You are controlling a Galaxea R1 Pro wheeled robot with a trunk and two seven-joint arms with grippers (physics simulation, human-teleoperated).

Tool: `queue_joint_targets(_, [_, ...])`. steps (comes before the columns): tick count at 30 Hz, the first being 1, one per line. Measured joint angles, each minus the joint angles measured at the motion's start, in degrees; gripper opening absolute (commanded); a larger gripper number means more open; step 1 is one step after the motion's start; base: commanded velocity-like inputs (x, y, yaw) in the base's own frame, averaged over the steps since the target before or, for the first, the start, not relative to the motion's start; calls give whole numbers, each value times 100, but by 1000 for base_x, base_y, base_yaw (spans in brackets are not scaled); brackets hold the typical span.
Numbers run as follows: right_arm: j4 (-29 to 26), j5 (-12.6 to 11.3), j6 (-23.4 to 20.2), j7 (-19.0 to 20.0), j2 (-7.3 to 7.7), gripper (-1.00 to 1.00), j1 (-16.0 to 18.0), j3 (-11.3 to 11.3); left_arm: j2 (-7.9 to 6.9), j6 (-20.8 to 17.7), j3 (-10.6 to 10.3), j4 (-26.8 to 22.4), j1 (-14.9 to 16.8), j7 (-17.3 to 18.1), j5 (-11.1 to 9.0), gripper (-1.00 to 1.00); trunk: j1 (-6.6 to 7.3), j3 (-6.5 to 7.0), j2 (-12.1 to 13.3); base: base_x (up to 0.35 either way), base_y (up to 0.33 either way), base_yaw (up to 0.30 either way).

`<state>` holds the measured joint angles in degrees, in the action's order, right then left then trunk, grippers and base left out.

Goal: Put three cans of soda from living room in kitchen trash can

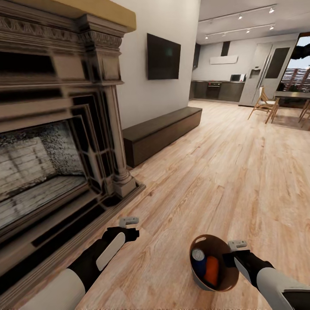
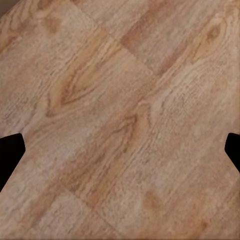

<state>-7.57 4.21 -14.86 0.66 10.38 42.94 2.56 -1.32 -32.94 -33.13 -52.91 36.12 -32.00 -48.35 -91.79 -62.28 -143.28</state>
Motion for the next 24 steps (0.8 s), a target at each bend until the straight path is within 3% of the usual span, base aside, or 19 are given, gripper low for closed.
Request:
queue_joint_targets(4, [-4, 30, -1, 8, 3, -100, 16, -27, 0, -1, 1, 0, -1, 0, 0, 100, -7, -86, -7, 0, 0, 0])
queue_joint_targets(10, [-5, 20, -1, 7, 3, -100, 14, -20, 0, 6, -1, 0, -1, 1, 1, 100, -4, -87, -7, 0, 0, 0])
queue_joint_targets(17, [-79, 11, 0, 8, 6, -100, 12, -25, 0, 7, -6, 0, -2, 0, 0, 100, 82, -242, -16, 0, 0, 0])
queue_joint_targets(24, [-80, -6, 0, 10, 9, -100, 12, -11, 12, 7, -7, 0, -8, 1, 0, 100, 81, -242, -17, 0, 0, 0])
